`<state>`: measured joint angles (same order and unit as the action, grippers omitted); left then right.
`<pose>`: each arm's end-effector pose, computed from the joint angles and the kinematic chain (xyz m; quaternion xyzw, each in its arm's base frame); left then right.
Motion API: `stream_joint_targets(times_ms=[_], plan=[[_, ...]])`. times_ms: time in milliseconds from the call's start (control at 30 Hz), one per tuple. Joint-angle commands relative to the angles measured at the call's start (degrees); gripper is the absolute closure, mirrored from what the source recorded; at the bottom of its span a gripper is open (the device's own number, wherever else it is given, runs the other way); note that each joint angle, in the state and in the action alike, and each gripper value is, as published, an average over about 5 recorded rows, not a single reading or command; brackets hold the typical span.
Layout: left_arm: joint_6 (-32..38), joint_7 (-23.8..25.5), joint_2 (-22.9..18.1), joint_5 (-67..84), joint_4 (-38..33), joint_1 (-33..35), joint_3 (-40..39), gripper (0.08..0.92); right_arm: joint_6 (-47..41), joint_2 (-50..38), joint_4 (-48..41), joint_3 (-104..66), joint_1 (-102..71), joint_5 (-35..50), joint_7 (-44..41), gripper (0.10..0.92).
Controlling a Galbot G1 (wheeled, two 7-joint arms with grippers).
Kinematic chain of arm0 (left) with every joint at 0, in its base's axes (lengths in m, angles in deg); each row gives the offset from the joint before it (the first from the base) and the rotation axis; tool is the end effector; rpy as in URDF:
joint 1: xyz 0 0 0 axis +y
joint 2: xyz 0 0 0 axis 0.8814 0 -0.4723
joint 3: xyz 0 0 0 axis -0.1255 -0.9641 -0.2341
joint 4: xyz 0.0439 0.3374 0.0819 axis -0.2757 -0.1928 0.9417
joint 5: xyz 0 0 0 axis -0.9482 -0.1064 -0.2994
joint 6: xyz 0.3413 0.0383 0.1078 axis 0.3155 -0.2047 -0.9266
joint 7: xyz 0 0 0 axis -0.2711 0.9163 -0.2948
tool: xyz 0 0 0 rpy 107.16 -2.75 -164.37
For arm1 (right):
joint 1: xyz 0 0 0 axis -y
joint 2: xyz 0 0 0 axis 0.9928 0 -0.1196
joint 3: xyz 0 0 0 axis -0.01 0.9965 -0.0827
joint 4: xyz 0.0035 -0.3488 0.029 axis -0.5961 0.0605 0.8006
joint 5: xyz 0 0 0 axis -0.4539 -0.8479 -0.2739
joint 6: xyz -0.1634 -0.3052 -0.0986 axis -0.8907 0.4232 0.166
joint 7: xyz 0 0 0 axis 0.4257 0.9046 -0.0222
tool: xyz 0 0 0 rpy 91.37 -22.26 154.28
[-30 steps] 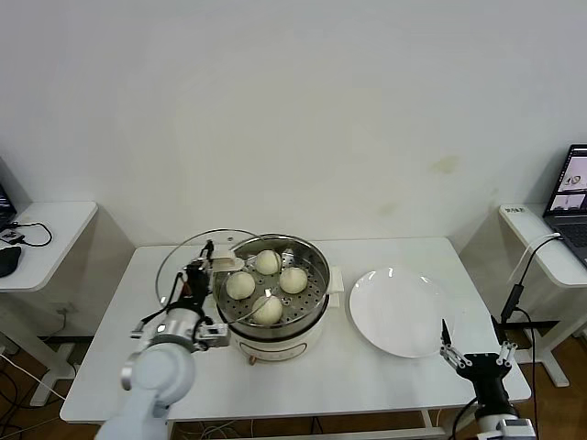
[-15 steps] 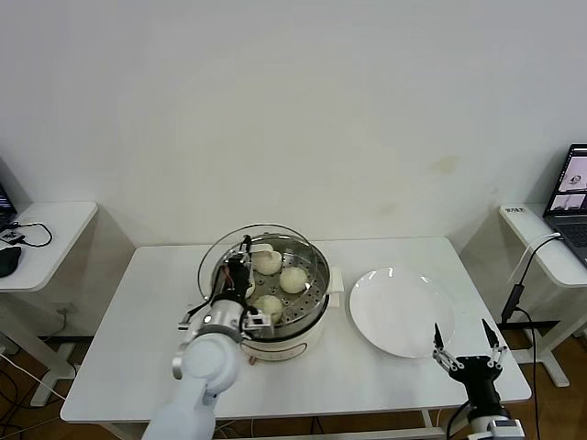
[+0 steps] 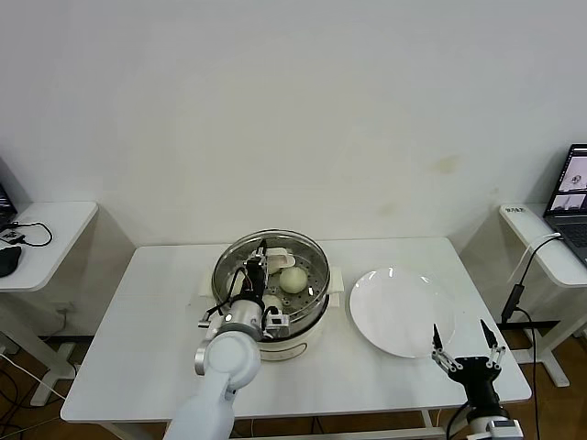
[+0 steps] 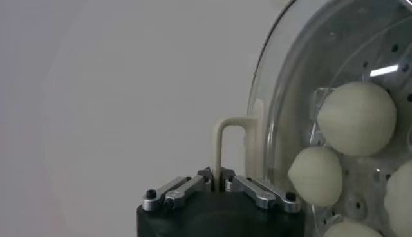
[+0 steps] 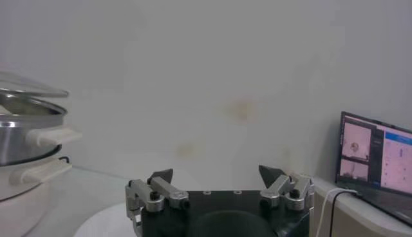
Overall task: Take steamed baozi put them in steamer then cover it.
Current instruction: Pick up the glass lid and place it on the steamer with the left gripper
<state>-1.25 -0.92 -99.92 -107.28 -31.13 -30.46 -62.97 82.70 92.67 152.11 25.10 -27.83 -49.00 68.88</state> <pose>0.3395 -0.0910 -0.2584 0.0497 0.7268 0.6847 0.0215 0.1462 -0.1078 -0.3237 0.0425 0.9904 -0.1312 0.0108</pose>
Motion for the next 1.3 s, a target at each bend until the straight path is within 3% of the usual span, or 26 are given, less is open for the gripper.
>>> stream_joint_targets(times_ms=[33, 1300], plan=[[0.7, -0.4, -1.3, -2.4, 2.7, -0.1, 0.0, 0.851, 0.1, -0.1, -0.2, 0.0, 0.1, -0.1, 0.0, 0.203], [1.1, 0.5, -1.3, -2.1, 0.5, 1.2, 0.7, 0.853, 0.4, 0.2, -0.2, 0.9, -0.3, -0.9, -0.2, 0.203]])
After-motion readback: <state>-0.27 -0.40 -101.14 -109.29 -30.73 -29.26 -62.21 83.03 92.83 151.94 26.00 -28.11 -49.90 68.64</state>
